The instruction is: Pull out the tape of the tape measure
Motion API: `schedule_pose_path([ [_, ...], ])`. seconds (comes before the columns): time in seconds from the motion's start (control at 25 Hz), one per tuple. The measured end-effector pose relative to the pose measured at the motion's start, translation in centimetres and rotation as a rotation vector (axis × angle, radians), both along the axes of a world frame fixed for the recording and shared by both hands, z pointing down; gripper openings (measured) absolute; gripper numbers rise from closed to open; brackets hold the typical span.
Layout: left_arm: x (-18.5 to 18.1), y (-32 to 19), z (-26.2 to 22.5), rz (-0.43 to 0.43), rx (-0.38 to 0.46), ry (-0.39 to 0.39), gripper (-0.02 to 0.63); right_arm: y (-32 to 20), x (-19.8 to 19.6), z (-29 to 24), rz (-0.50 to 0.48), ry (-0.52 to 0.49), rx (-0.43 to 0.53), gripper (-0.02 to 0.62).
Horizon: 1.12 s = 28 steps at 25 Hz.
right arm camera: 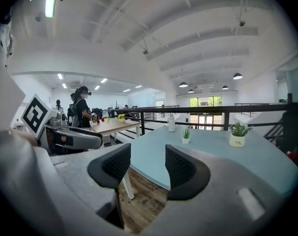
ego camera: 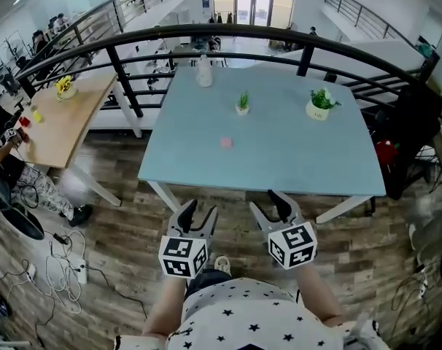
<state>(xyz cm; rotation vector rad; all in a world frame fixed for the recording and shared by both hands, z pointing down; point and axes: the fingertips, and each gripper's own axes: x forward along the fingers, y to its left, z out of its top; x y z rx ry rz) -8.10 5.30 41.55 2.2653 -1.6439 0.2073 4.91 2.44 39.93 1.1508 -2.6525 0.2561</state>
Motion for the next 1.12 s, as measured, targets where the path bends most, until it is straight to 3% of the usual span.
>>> schedule_pose_path([
  [0.64,-2.8,-10.8,2.3,0.145,-0.025,-0.017,0.204,-9.0,-3.2,2.0,0.078,0.028,-0.027,0.202],
  [1.12,-2.7,-15.6,5.1,0.251,-0.057,-0.057,0.207,-11.2,-2.9,3.3,0.139,0.041,-0.061,0.202],
])
